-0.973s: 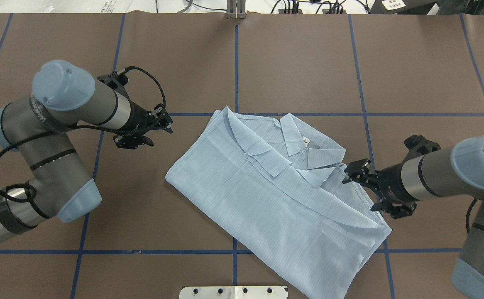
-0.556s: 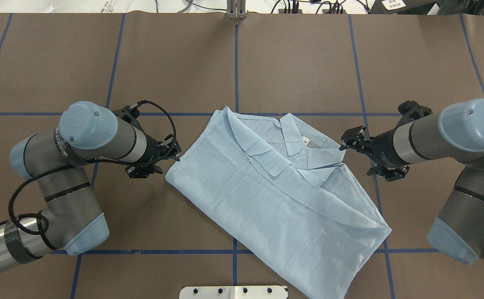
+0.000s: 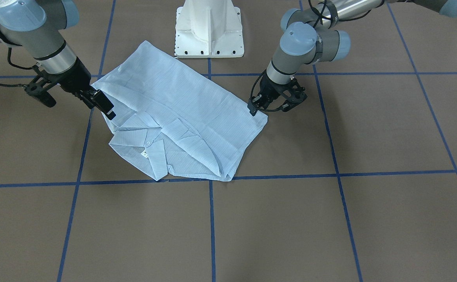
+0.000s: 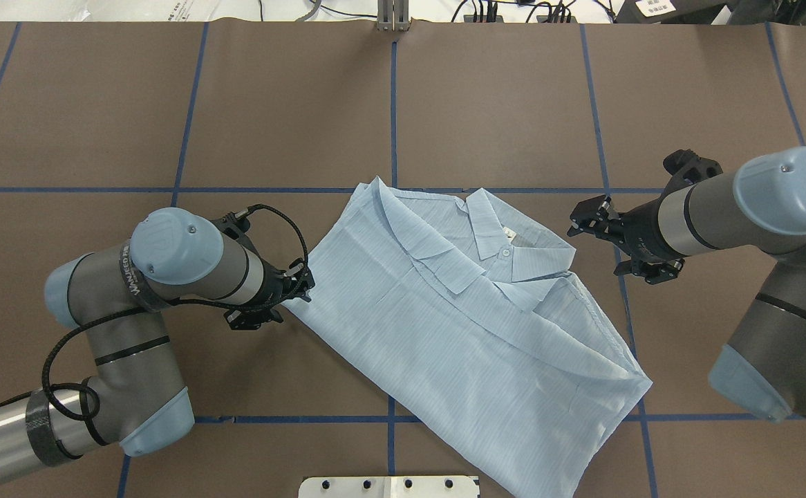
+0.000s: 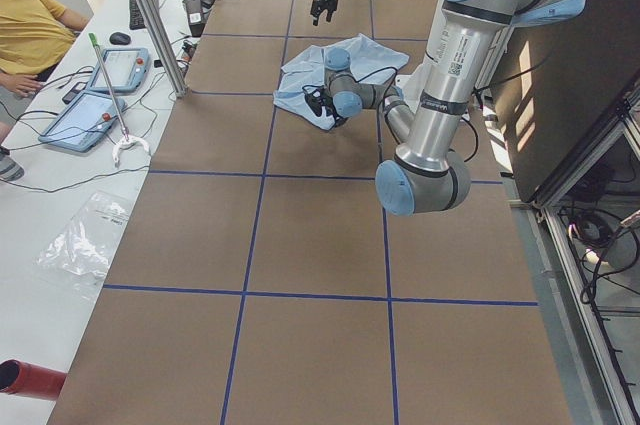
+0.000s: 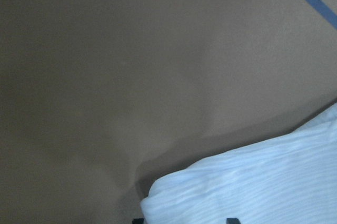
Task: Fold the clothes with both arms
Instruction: 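Move the left gripper to the shirt edge while the right reaches the collar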
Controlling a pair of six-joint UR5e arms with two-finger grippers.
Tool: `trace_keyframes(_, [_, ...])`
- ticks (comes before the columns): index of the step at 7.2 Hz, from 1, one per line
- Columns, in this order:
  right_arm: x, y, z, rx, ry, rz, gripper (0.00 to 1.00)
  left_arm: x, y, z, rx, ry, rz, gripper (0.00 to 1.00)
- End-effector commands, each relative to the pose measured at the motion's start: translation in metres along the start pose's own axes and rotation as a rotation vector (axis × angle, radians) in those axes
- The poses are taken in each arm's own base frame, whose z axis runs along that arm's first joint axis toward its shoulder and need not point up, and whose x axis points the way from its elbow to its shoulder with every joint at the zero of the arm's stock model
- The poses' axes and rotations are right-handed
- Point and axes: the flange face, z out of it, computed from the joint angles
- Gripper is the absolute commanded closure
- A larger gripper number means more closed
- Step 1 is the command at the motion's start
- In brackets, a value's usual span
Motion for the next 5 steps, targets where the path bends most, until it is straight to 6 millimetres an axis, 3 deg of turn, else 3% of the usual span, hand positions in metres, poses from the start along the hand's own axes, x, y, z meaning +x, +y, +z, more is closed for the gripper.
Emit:
trace_keyframes(1, [0.0013, -0.0026, 0.0012, 0.007, 0.003, 0.002, 0.00, 0.0006, 0.0027, 0.0041, -0.005, -0.004, 0.002, 0.41])
trace_keyframes(2, [0.0021, -0.0027, 0.0014, 0.006, 0.004, 0.001, 0.00, 0.0003, 0.0021, 0.0049, -0.002, -0.006, 0.000, 0.54])
trace_keyframes(3, [0.0038, -0.0033, 0.0004, 0.006, 0.006, 0.004, 0.00, -0.0011, 0.0005, 0.0051, -0.001, -0.007, -0.003, 0.92])
trace_keyframes(4, [0.0050, -0.0037, 0.0001, 0.008, 0.007, 0.005, 0.00, -0.0003, 0.0009, 0.0047, -0.001, -0.005, -0.003, 1.00])
trace_keyframes(5, [0.0061, -0.0044, 0.0010, 0.010, 0.009, 0.006, 0.00, 0.0004, -0.0021, 0.0015, 0.004, -0.001, -0.002, 1.00])
